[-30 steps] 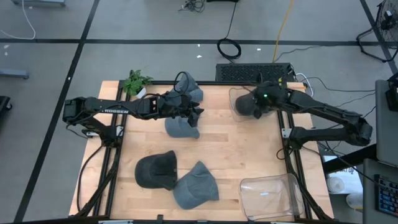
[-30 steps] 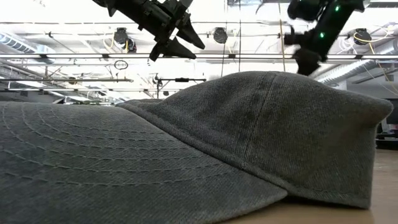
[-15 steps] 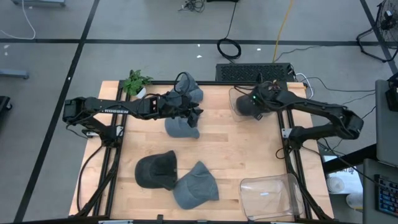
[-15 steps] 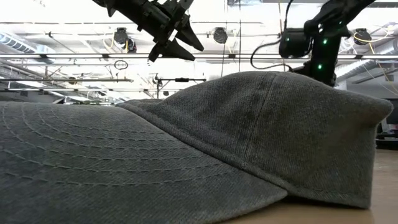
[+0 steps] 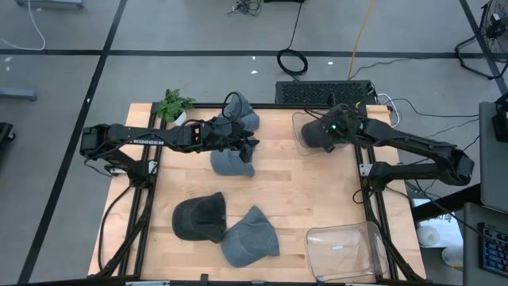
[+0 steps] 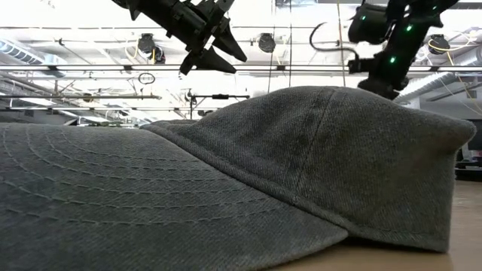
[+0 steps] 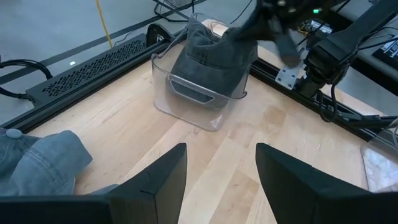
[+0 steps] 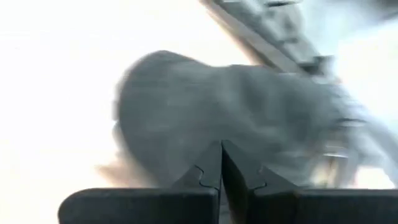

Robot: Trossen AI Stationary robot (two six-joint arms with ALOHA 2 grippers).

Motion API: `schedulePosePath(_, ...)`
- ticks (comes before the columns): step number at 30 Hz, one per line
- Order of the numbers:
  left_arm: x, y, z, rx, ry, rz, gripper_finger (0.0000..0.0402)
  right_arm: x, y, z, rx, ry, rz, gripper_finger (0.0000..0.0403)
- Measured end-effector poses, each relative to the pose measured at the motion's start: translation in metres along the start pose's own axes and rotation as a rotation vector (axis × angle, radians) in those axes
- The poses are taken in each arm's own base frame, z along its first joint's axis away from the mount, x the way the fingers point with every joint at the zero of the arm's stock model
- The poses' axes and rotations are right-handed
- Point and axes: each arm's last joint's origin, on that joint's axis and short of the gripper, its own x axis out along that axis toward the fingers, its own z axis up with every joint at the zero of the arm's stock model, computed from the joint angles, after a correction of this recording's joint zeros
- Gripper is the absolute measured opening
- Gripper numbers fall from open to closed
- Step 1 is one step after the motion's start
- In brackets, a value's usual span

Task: Pick & Place hat
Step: Put the right black cap into the top transparent bin

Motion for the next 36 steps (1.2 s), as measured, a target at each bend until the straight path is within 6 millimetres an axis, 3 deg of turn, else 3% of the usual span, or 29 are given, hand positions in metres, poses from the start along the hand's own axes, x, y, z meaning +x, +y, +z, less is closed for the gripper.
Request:
schedulePosePath(3, 0.000, 0.000, 0.000, 0.000, 0.000, 0.000, 0.0200, -0.005, 0.001, -0.003, 0.017, 0.010, 0.129, 0.0000)
schedulePosePath(6, 0.000, 0.000, 0.000, 0.000, 0.000, 0.000, 0.0200, -0.002, -0.003, -0.009, 0.002, 0.089, 0.054, 0.0000)
schedulePosePath(17, 0.000, 0.000, 0.000, 0.001, 0.001, 0.000, 0.0200, 0.047, -0.003, -0.015, 0.004, 0.351, 0.050, 0.0000)
schedulePosePath(21, 0.000, 0.000, 0.000, 0.001, 0.002, 0.001, 0.0200, 0.053, -0.001, -0.015, -0.004, 0.373, 0.045, 0.0000)
schedulePosePath(24, 0.000, 0.000, 0.000, 0.001, 0.002, 0.000, 0.0200, 0.048, -0.003, -0.015, -0.003, 0.360, 0.050, 0.0000)
schedulePosePath(29, 0.000, 0.000, 0.000, 0.001, 0.002, 0.000, 0.0200, 0.020, -0.009, -0.004, 0.025, 0.268, 0.067, 0.0000)
schedulePosePath(36, 0.000, 0.000, 0.000, 0.001, 0.001, 0.000, 0.0200, -0.007, -0.007, 0.028, 0.045, 0.037, 0.169, 0.0000)
